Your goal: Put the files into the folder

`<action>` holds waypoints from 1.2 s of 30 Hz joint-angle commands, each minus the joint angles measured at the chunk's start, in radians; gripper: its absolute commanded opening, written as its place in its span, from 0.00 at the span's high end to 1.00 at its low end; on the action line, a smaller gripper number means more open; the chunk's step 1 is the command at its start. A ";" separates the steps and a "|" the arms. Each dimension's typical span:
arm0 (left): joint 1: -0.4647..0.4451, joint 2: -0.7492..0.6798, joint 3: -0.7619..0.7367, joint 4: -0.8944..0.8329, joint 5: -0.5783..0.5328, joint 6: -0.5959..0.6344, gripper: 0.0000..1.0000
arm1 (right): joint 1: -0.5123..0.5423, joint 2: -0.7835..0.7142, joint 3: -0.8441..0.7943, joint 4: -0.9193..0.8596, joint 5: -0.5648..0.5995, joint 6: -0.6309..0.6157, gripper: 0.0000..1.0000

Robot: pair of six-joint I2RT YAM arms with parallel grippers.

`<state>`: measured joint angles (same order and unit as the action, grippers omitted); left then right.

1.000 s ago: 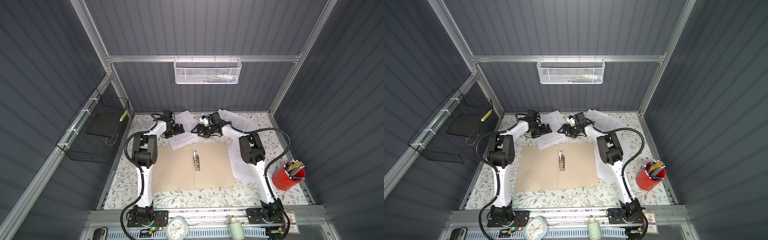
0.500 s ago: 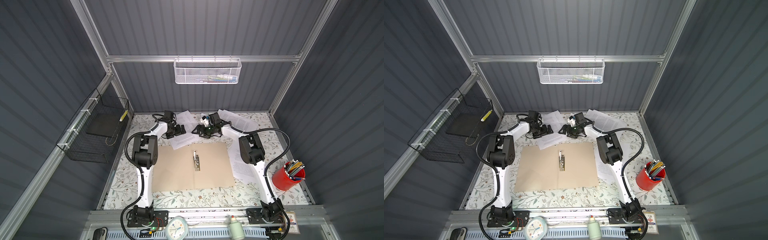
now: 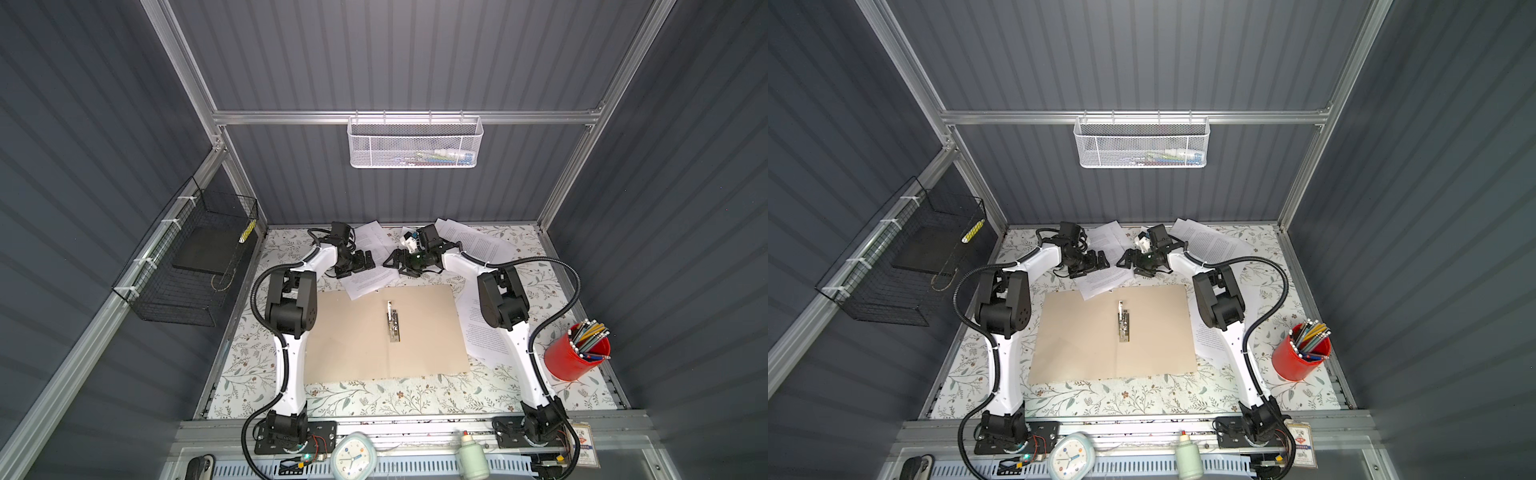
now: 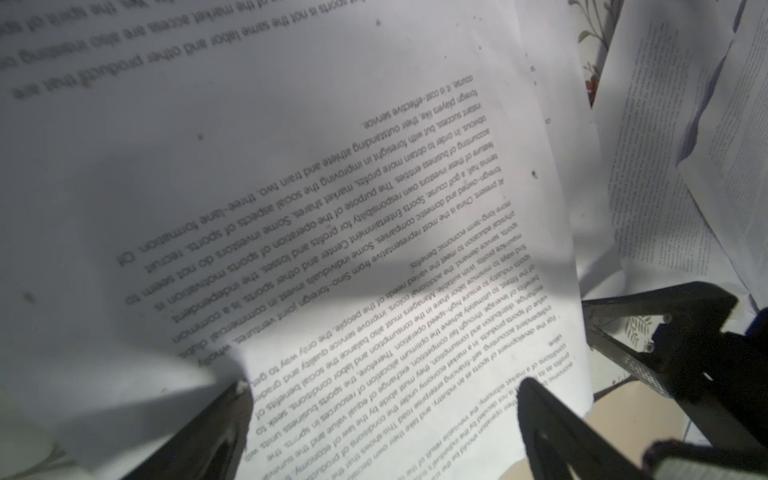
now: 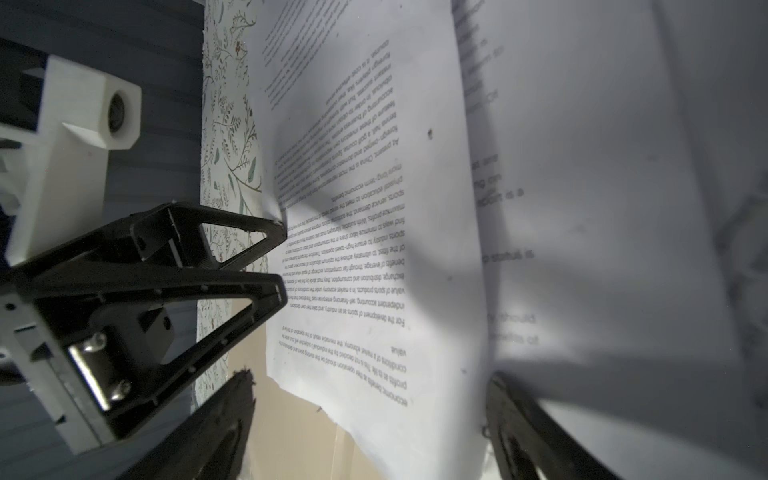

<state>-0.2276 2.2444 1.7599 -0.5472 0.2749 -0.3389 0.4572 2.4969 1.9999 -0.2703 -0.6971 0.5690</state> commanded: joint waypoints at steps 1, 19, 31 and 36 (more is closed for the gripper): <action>-0.025 0.032 -0.065 -0.104 0.040 0.011 0.00 | 0.009 -0.005 -0.024 0.049 -0.109 0.002 0.10; -0.041 -0.017 -0.232 -0.042 0.028 0.015 0.00 | -0.014 0.053 0.088 0.073 -0.142 0.000 0.07; -0.040 -0.035 -0.202 -0.037 0.100 -0.007 0.00 | -0.012 0.045 0.037 0.076 -0.104 0.030 0.40; -0.039 -0.056 -0.163 -0.050 0.132 -0.022 0.00 | -0.014 -0.021 -0.056 0.121 -0.080 0.037 0.66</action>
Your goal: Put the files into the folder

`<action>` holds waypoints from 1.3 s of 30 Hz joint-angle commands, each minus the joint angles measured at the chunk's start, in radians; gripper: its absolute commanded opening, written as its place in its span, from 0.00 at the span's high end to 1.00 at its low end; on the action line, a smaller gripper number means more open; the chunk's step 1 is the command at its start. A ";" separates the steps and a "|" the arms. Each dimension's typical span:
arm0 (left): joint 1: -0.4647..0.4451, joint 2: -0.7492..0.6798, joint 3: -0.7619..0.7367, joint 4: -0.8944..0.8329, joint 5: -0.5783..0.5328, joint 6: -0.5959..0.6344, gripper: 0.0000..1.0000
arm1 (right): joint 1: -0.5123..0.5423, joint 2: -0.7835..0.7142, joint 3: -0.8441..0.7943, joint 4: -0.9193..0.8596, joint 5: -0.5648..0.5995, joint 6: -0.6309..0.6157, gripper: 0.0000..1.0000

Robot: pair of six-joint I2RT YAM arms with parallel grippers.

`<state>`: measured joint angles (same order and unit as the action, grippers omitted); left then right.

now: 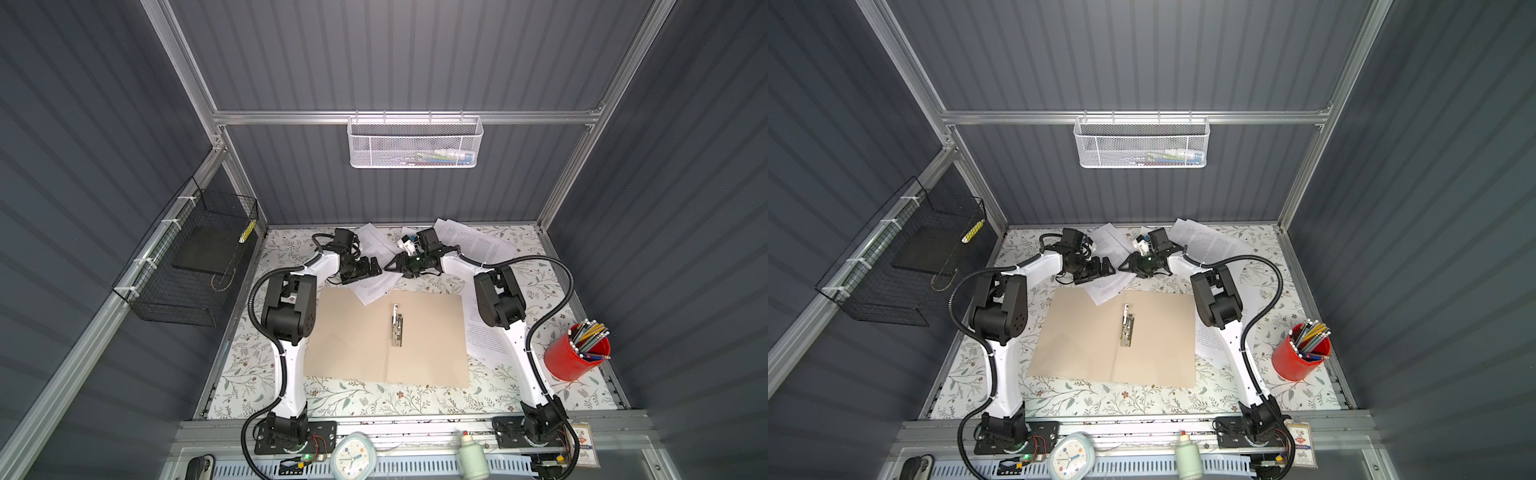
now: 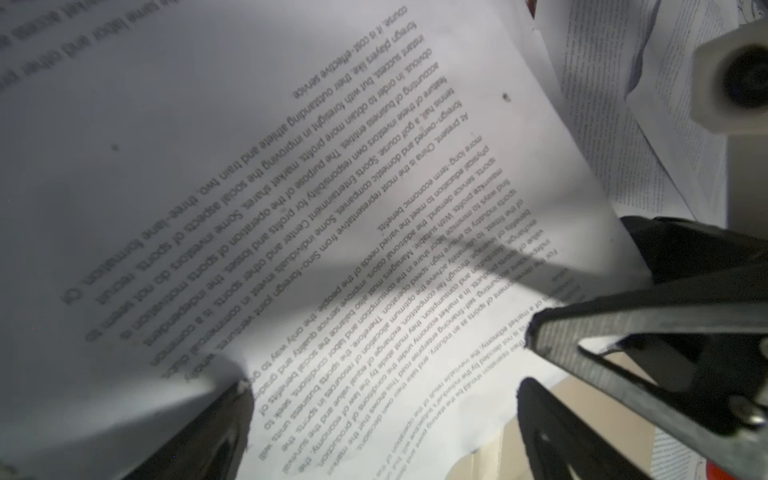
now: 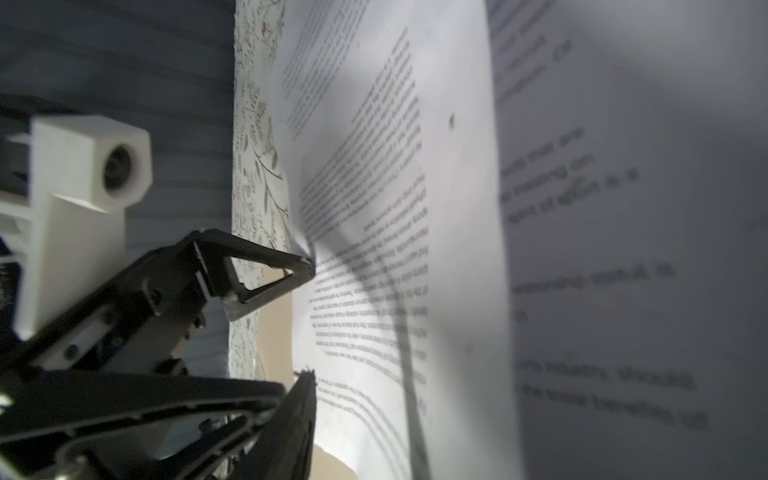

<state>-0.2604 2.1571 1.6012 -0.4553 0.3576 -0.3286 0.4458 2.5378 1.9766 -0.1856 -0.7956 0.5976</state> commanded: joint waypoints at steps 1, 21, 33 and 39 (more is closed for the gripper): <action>-0.007 0.023 0.004 -0.141 0.058 -0.037 0.00 | -0.003 -0.072 -0.040 0.037 0.022 0.009 0.72; 0.027 -0.584 -0.450 0.054 0.203 -0.277 0.00 | -0.061 -0.622 -0.693 0.313 0.149 0.479 1.00; 0.024 -0.603 -0.750 0.509 0.274 -0.644 0.00 | -0.061 -0.695 -0.916 0.535 0.174 0.735 1.00; 0.008 -0.520 -0.773 0.651 0.271 -0.742 0.04 | -0.058 -0.699 -0.936 0.577 0.168 0.790 1.00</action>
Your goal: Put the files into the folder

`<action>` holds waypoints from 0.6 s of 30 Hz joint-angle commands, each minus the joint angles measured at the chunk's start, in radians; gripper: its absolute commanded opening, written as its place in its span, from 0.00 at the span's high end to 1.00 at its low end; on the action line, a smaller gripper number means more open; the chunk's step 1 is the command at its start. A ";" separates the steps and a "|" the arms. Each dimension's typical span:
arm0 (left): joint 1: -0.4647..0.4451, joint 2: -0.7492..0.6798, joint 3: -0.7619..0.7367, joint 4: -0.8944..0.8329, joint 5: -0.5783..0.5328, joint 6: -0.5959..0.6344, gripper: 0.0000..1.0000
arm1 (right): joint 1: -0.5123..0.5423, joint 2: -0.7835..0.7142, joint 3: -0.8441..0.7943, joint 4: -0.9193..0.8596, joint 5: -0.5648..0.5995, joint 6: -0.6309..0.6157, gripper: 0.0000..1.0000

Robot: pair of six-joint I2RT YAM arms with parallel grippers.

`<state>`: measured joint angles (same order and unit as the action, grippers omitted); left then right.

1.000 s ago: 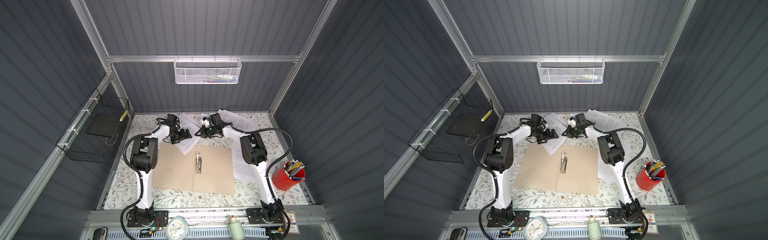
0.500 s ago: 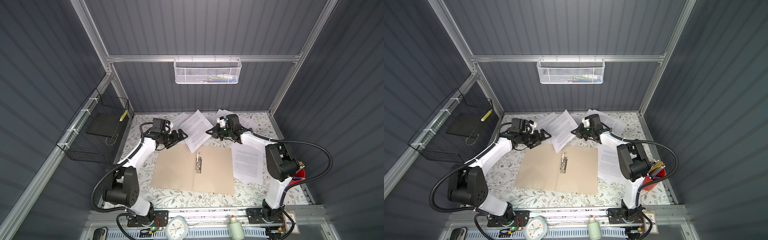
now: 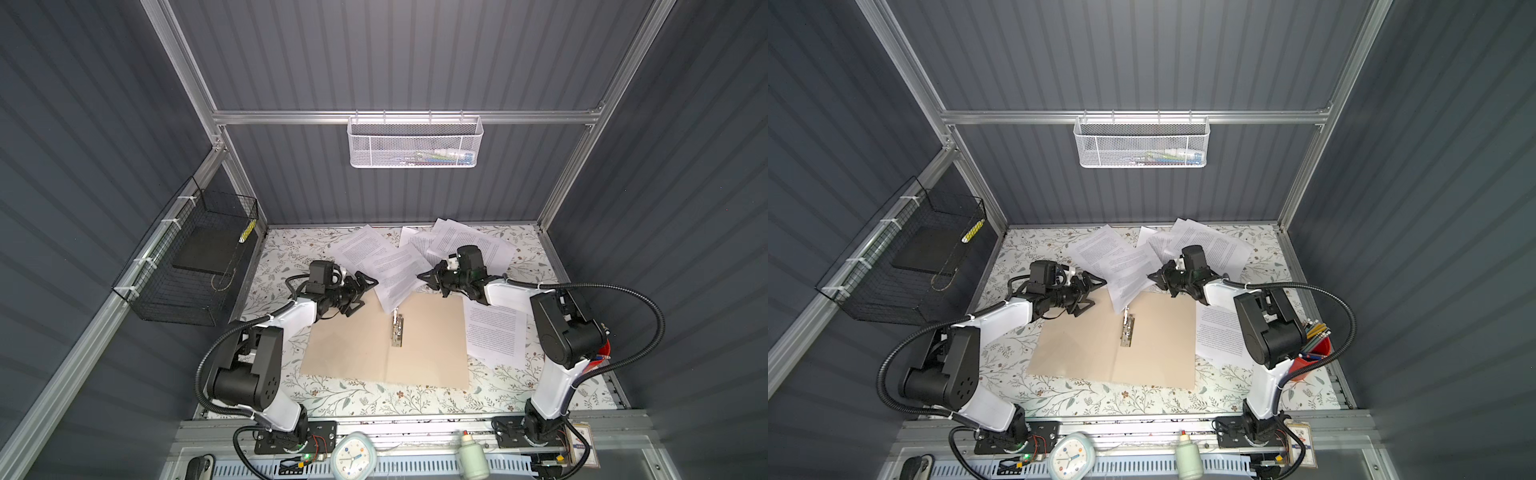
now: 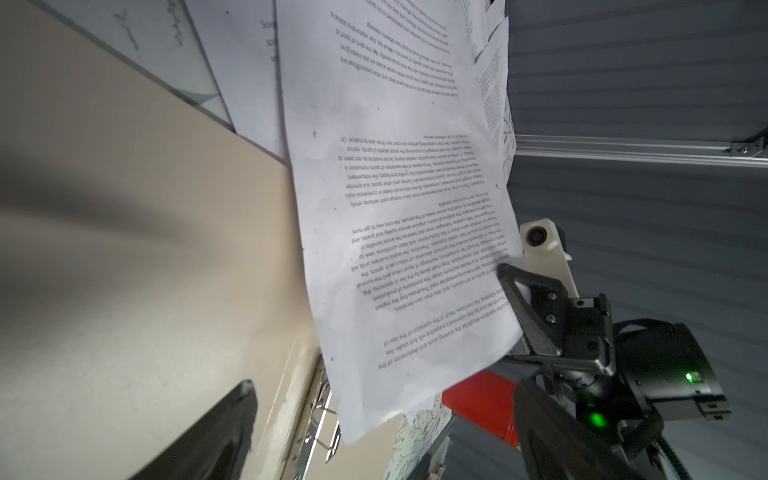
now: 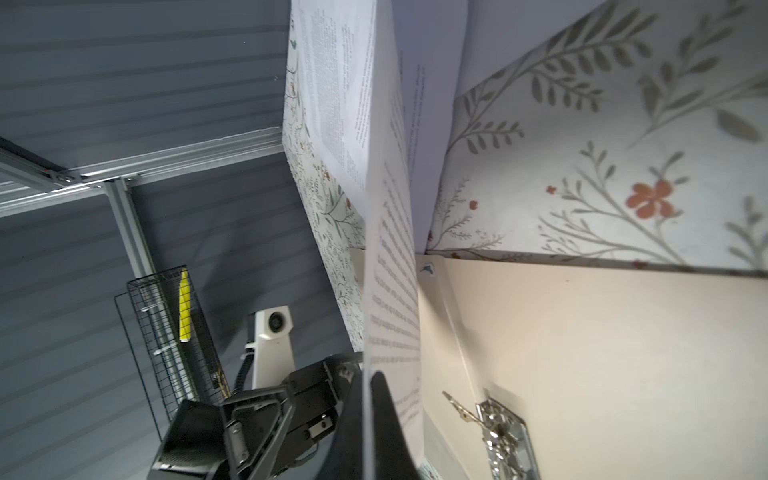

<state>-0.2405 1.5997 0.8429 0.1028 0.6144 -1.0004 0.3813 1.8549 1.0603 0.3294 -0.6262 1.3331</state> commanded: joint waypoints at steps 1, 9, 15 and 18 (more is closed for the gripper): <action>-0.017 0.050 -0.013 0.106 0.011 -0.074 0.04 | 0.007 -0.017 -0.022 0.074 -0.003 0.067 1.00; -0.039 0.178 0.004 0.245 0.032 -0.162 0.12 | 0.014 -0.034 -0.014 0.086 -0.009 0.097 1.00; -0.040 0.236 0.005 0.392 0.016 -0.251 0.40 | 0.022 -0.033 -0.022 0.098 -0.018 0.103 1.00; -0.040 0.267 0.018 0.432 0.008 -0.268 0.60 | 0.024 -0.035 -0.048 0.124 -0.022 0.112 1.00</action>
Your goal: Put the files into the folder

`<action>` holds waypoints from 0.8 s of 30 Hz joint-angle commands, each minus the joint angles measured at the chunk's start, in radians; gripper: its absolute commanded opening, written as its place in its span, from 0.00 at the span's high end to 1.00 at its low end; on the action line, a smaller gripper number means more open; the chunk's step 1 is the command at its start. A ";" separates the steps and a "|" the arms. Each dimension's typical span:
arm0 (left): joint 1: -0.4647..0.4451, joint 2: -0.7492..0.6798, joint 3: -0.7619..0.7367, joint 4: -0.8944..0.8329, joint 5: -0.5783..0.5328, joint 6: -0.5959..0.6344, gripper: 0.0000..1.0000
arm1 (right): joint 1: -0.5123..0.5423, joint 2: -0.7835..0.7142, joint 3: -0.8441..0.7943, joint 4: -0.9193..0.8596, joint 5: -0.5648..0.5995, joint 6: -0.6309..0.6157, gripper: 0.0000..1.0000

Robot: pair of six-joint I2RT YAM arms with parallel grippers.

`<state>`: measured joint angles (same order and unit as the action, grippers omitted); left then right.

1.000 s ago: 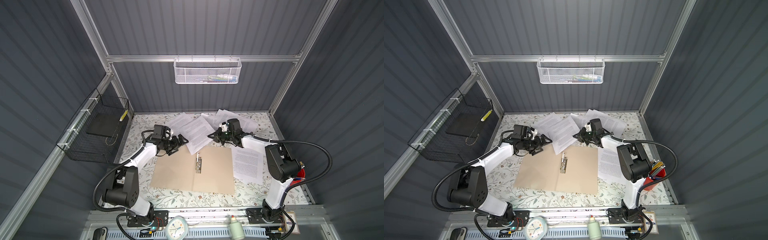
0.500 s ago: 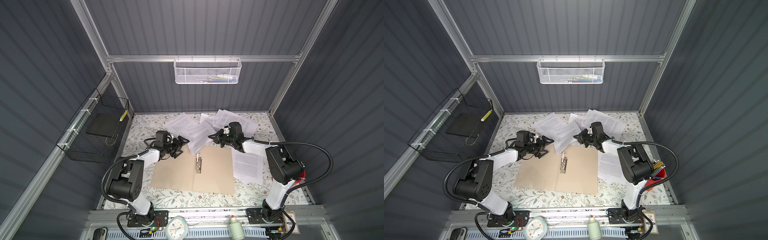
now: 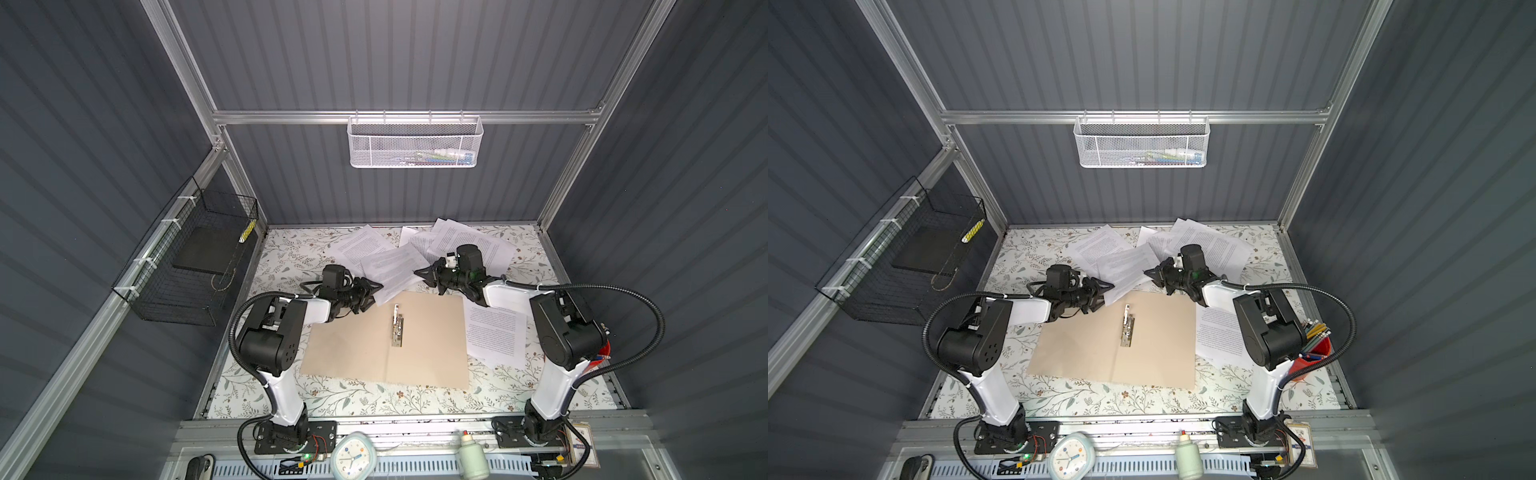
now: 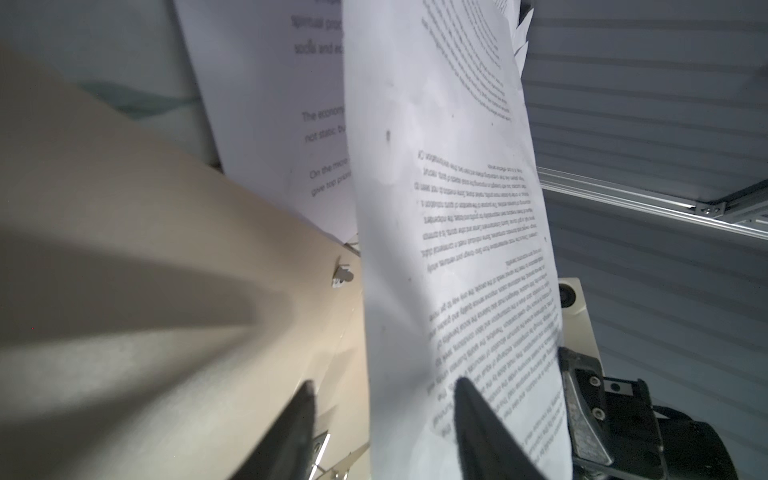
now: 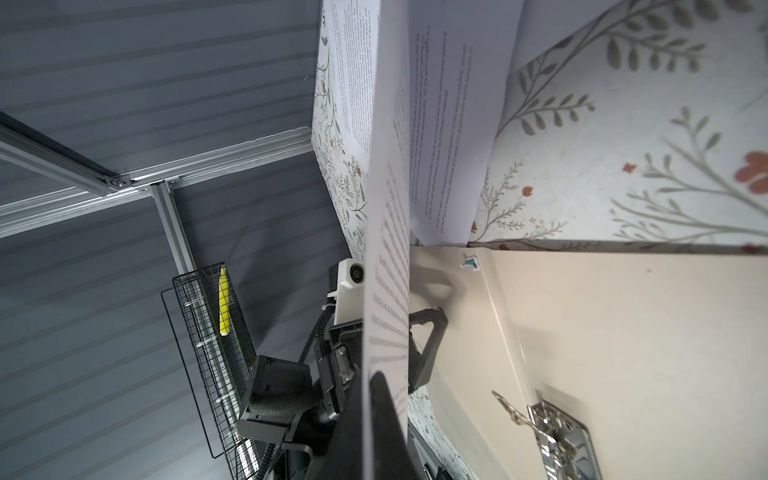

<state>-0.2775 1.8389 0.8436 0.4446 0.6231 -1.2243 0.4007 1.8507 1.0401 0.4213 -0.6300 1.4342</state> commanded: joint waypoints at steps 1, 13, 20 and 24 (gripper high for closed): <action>-0.003 0.040 0.020 0.109 0.004 -0.056 0.68 | 0.006 -0.032 -0.037 0.038 -0.020 0.011 1.00; -0.005 -0.012 0.192 -0.156 0.067 0.176 1.00 | -0.033 -0.172 -0.164 -0.112 -0.039 -0.293 0.13; -0.007 -0.014 0.356 -0.418 0.204 0.363 1.00 | -0.173 -0.226 -0.264 -0.238 -0.059 -0.514 0.01; -0.028 -0.004 0.447 -0.538 0.249 0.454 1.00 | -0.215 -0.222 -0.259 -0.261 -0.072 -0.611 0.01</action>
<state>-0.2863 1.8427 1.2304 0.0589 0.7898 -0.8875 0.1986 1.6333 0.7784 0.2096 -0.6777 0.9573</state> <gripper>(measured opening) 0.043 0.989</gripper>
